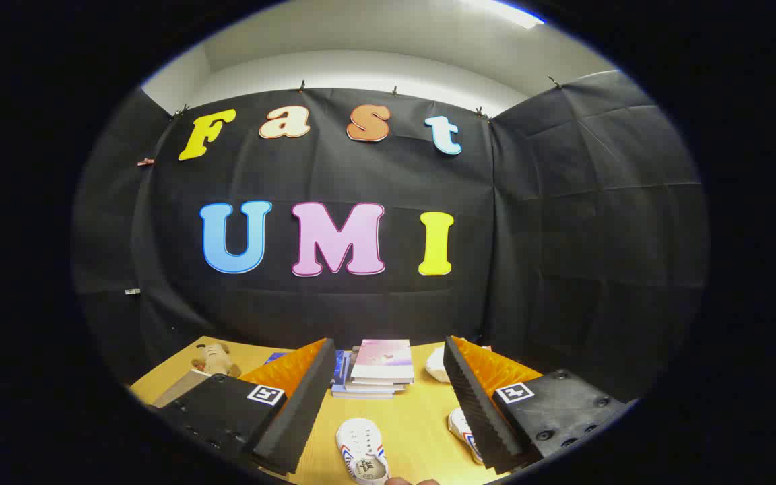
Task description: Open the storage box then place both shoes into the box .Put the left shoe in first, then the right shoe, with the right side of both shoes facing outward in a uniform manner.
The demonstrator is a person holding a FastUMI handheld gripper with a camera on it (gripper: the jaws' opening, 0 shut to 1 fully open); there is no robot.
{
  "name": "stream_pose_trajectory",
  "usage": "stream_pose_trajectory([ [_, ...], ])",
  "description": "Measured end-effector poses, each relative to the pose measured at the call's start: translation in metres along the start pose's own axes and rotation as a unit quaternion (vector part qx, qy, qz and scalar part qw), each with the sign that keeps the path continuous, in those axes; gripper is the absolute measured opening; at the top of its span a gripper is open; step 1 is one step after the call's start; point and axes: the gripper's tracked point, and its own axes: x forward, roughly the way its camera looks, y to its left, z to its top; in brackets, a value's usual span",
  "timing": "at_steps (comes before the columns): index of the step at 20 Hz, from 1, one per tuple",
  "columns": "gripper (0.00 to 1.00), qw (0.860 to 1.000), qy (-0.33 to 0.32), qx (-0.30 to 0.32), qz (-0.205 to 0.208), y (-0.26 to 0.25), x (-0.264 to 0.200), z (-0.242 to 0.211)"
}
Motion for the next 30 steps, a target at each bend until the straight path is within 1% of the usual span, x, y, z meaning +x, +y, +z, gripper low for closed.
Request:
stream_pose_trajectory([
  [15,0.97,1.0,0.013,0.014,0.003,0.013,-0.011,-0.018],
  [19,0.97,0.999,0.03,0.012,0.014,0.017,-0.012,-0.028],
  [21,0.97,0.997,0.057,0.018,0.041,0.03,-0.01,-0.044],
  [23,0.98,0.991,0.103,0.031,0.084,0.048,-0.009,-0.07],
  [25,0.99,0.98,0.152,0.044,0.121,0.06,-0.011,-0.097],
  [27,0.99,0.965,0.191,0.087,0.158,0.074,-0.013,-0.116],
  [29,0.98,0.946,0.232,0.122,0.191,0.089,-0.013,-0.138],
  [30,0.98,0.933,0.257,0.134,0.215,0.098,-0.016,-0.15],
])
